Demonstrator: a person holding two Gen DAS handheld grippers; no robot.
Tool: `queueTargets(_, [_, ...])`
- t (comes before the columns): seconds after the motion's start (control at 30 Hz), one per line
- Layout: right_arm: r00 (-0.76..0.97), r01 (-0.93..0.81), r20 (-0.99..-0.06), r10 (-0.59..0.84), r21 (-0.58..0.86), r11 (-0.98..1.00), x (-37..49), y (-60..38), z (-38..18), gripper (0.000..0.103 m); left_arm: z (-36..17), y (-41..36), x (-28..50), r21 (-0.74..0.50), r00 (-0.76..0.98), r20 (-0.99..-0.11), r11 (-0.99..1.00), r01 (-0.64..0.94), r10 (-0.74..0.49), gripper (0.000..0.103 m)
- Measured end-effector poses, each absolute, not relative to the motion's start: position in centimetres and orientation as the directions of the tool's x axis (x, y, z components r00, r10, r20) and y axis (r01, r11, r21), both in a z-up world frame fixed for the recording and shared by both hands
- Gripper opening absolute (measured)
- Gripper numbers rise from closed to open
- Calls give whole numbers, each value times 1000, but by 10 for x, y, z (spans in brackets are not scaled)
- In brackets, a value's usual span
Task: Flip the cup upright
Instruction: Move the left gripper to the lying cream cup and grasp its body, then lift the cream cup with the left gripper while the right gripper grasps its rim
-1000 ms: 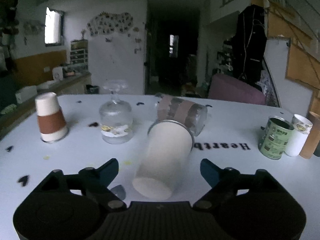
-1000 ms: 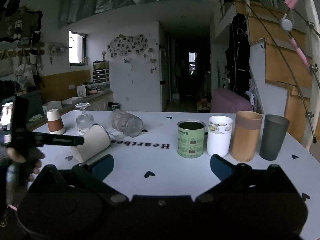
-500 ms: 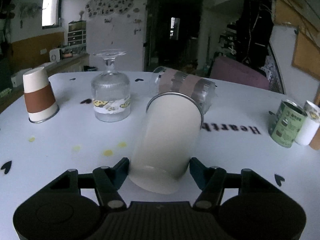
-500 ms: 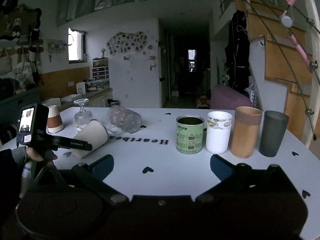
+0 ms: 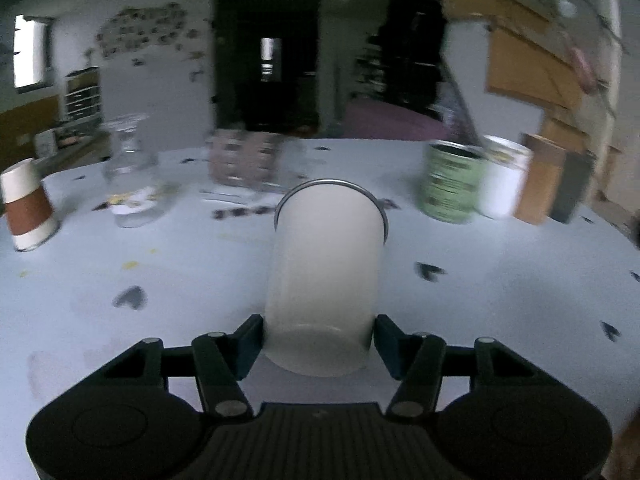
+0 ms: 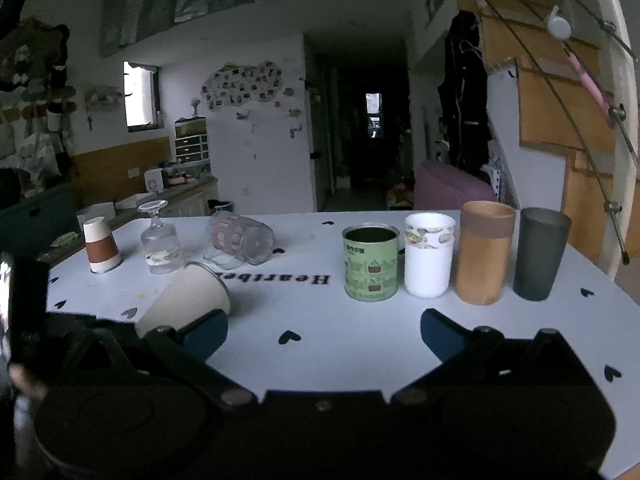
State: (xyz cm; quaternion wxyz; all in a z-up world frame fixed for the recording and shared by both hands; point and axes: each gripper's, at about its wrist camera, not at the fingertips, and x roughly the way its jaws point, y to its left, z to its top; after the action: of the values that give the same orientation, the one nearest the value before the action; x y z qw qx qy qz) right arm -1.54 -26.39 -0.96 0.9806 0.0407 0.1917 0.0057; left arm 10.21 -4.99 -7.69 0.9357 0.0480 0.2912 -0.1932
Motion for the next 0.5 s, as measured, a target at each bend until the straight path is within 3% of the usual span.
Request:
queueTargets(0.27, [913, 42, -408, 16, 133, 990, -14, -276, -14, 103, -80, -96, 62, -23, 680, -559, 829, 559, -474, 60])
queueTargets(0.5, [882, 85, -470, 30, 220, 972, -5, -290, -26, 103, -82, -117, 43, -16, 650, -557, 789, 614, -517, 61])
